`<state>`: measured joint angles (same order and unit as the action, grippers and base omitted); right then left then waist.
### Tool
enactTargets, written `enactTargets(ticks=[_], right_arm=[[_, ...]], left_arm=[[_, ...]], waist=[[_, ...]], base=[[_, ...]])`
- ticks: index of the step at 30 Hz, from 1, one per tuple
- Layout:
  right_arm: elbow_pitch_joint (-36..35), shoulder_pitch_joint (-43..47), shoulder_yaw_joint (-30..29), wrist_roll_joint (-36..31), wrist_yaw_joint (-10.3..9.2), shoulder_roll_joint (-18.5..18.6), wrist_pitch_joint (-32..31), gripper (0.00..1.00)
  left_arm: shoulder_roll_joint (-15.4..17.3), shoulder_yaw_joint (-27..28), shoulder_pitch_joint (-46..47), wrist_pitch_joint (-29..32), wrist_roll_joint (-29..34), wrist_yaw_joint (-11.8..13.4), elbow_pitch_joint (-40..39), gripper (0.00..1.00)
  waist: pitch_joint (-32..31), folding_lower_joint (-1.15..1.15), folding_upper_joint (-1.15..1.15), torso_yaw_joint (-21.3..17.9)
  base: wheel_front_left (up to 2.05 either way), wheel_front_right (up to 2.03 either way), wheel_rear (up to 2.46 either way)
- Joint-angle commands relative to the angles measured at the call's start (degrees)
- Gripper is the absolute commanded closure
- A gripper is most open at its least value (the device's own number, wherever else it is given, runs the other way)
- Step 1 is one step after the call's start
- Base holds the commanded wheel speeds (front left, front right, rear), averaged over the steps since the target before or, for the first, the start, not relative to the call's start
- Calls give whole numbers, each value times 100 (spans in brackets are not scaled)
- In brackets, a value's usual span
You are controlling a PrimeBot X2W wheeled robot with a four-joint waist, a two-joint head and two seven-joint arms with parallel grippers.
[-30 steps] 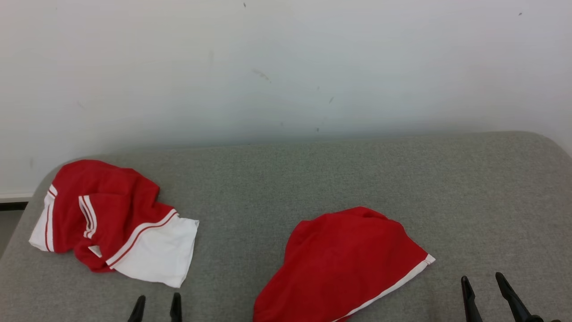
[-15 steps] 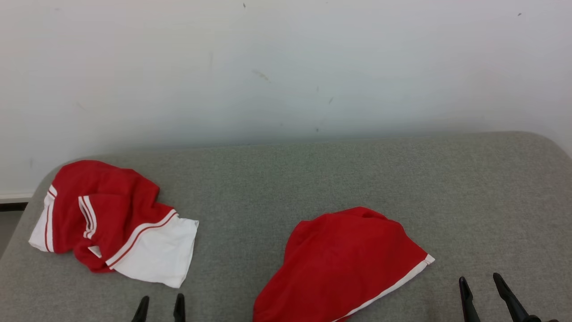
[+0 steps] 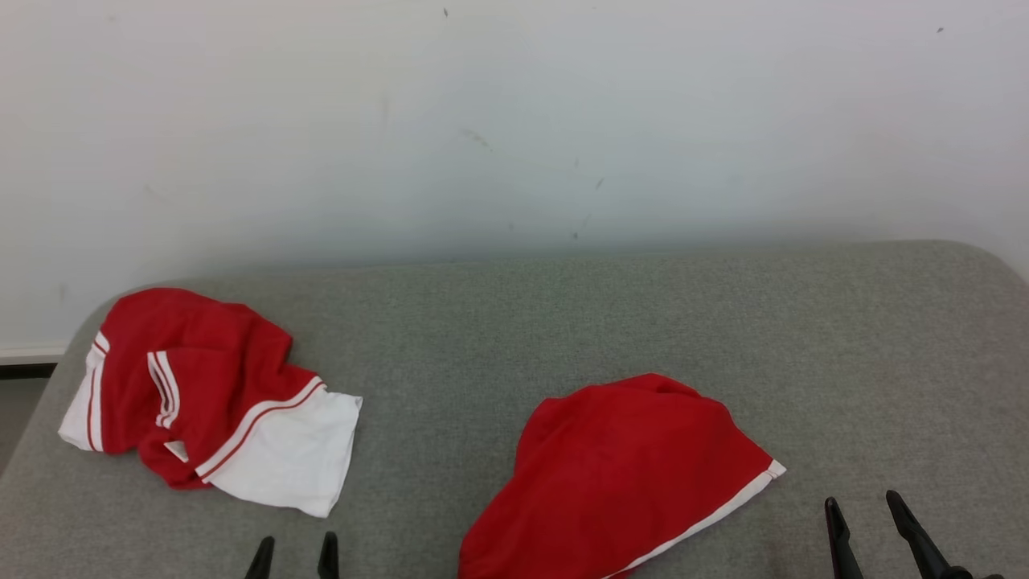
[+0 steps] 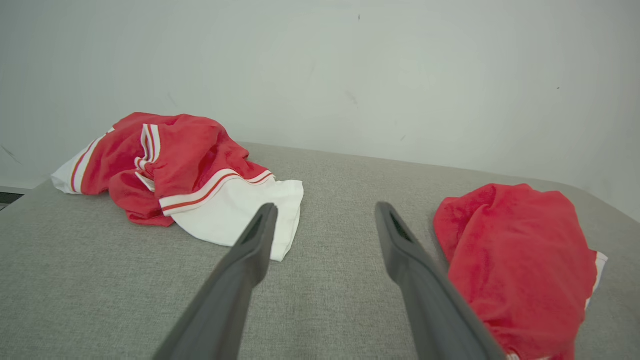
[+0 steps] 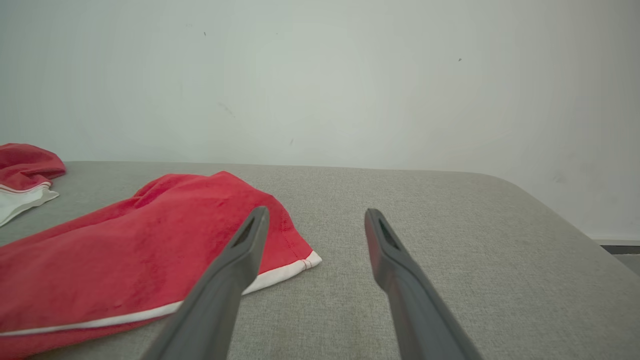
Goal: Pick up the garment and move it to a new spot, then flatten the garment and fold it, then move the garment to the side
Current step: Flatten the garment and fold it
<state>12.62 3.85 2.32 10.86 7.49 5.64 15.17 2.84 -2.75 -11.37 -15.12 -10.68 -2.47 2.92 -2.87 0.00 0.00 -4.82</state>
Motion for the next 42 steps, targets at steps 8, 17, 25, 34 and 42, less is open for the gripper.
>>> enactTargets(ticks=[8,17,25,34,42], right_arm=[[-60,-203,-10,110,0,164,-4,0],[1015,-879,288,288,0,655,-111,0],[1726,-1503,946,624,0,851,-349,0],[2143,-1847,1343,860,0,907,-177,0],[2382,-2109,1534,936,0,952,-73,0]], left_arm=[[12,-364,-243,20,-333,-212,320,0],[205,-1172,-67,1386,-1419,-494,18,0],[432,-1767,107,2153,-2218,-504,-182,0],[598,-2159,418,2200,-2614,-506,-46,0],[699,-2378,666,2096,-2813,-507,12,0]], waist=[[43,0,0,-12],[272,0,0,152],[567,0,0,249],[828,0,0,222],[1028,0,0,192]], base=[[0,0,0],[0,0,0],[0,0,0],[0,0,0],[0,0,0]])
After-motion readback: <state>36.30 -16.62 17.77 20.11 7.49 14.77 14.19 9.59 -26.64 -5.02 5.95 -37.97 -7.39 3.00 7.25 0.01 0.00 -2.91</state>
